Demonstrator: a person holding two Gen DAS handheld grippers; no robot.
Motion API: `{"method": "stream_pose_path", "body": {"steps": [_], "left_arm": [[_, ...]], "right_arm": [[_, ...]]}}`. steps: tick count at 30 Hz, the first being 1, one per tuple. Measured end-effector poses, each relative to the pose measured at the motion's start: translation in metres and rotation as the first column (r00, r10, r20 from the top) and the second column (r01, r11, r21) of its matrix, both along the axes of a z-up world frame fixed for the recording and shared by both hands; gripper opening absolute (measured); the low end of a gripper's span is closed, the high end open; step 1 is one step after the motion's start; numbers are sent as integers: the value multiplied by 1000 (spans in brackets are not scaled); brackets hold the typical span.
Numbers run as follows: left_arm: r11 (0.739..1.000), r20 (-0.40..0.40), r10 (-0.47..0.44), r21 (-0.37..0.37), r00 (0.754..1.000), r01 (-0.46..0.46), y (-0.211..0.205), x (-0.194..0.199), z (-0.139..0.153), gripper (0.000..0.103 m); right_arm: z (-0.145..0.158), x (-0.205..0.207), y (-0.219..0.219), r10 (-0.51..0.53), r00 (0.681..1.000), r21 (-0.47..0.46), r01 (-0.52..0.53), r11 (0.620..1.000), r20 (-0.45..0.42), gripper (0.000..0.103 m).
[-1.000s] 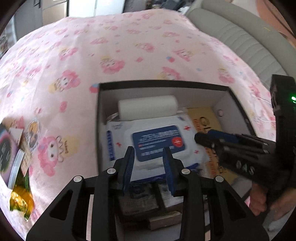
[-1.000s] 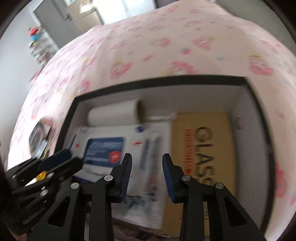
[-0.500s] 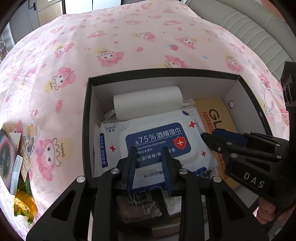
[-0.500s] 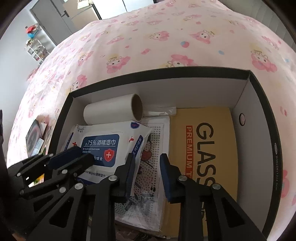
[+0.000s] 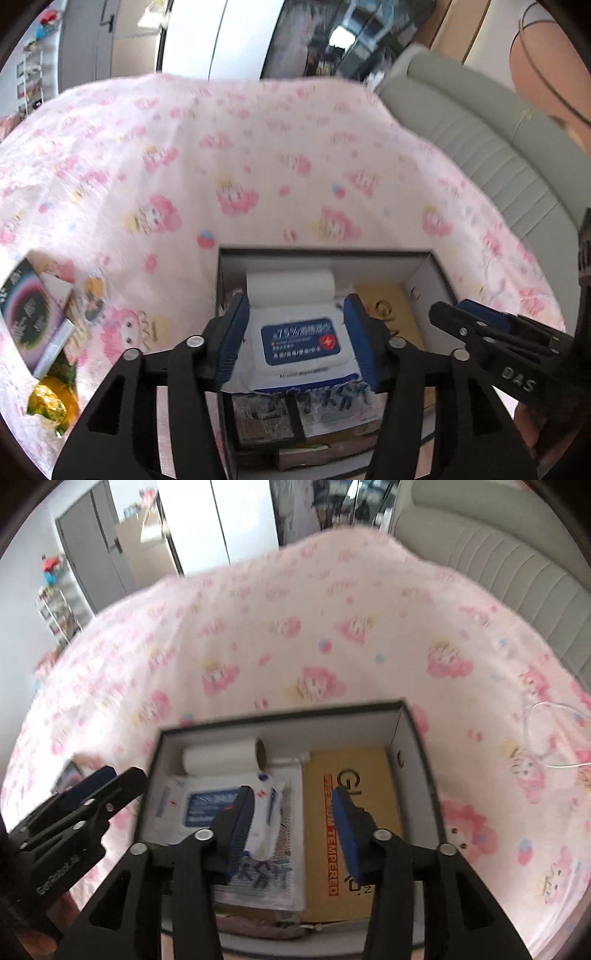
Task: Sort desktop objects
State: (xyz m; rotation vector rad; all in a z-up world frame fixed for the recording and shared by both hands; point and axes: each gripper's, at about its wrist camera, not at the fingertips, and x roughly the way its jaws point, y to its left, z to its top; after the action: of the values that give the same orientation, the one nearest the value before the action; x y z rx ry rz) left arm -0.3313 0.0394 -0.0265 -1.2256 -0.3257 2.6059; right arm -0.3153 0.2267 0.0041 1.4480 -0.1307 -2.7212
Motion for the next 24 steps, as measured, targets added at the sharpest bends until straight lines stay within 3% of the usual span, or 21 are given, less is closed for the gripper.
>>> {"method": "stream_pose_path", "body": {"steps": [3,8,11,12,13,15,24], "left_arm": [[999,-47,35,-4,998,-36,-8,15,22,79],[996,-89,74,-38,993,-78,-22,33,52,86],[994,-123,91,-42,988,-96,-31,47,71,97],[994,-133,95,-46,987,-102,-34,53,76,102],[992,-142,103,-56,984,-112,-36,58,82,102],[988,-150,116,-89,982,-130,-40,69,91,102],[988,-191,102,-92,976,-121,-52,126,113,102]], "right_arm": [[24,12,-4,1,999,-28,-3,1000,-51,46],[50,33,-15,11,996,-7,-12,1000,-92,46],[61,46,-22,12,994,25,-9,1000,-106,48],[62,50,-24,19,994,11,-18,1000,-103,53],[63,54,-26,26,995,-3,-26,1000,-101,69],[66,62,-30,31,994,-19,-33,999,-106,82],[83,115,-51,20,986,36,-14,999,-167,82]]}}
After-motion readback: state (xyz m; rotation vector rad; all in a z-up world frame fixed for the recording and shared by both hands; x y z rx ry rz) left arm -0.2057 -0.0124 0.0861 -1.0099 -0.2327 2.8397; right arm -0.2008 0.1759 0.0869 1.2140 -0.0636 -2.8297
